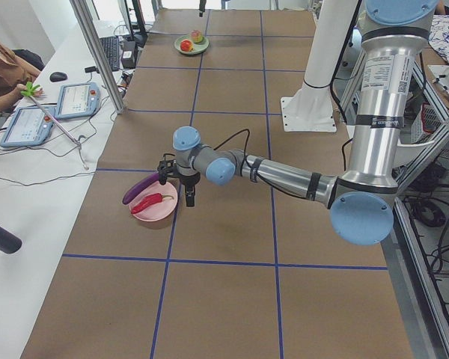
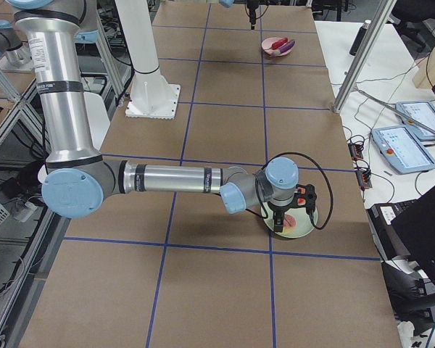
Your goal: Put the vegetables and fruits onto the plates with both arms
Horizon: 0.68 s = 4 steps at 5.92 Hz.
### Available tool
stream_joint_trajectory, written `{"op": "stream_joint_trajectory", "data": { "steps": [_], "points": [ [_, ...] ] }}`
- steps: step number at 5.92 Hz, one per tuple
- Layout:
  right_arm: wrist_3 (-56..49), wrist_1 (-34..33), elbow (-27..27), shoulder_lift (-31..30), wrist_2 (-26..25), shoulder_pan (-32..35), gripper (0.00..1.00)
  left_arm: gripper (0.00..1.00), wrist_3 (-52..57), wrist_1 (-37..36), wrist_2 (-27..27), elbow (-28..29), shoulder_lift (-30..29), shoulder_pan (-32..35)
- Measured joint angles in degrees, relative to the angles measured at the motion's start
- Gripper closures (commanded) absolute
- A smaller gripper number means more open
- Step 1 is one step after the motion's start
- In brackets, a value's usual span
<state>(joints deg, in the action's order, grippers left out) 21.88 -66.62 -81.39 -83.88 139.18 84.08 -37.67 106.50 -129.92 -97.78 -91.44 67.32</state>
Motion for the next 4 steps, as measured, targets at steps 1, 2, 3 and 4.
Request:
{"op": "stream_joint_trajectory", "data": {
  "steps": [1,2,3,4],
  "points": [
    [-4.2,-0.5,0.0,-1.7,1.1,0.5,0.00,0.00,6.3,-0.1,-3.5,-0.4,3.5,3.6],
    [-7.7,-2.2,0.0,-2.5,1.5,0.6,0.00,0.00,11.8,-0.2,-5.4,-0.7,6.6,6.5],
    [-10.4,-4.9,-0.3,-2.5,1.6,0.5,0.00,0.00,15.0,-0.4,-5.8,-1.3,8.7,7.9],
    [-11.5,-7.1,-1.0,-2.5,1.5,0.1,0.00,0.00,15.9,-0.6,-5.8,-1.6,9.6,8.3]
  ]
}}
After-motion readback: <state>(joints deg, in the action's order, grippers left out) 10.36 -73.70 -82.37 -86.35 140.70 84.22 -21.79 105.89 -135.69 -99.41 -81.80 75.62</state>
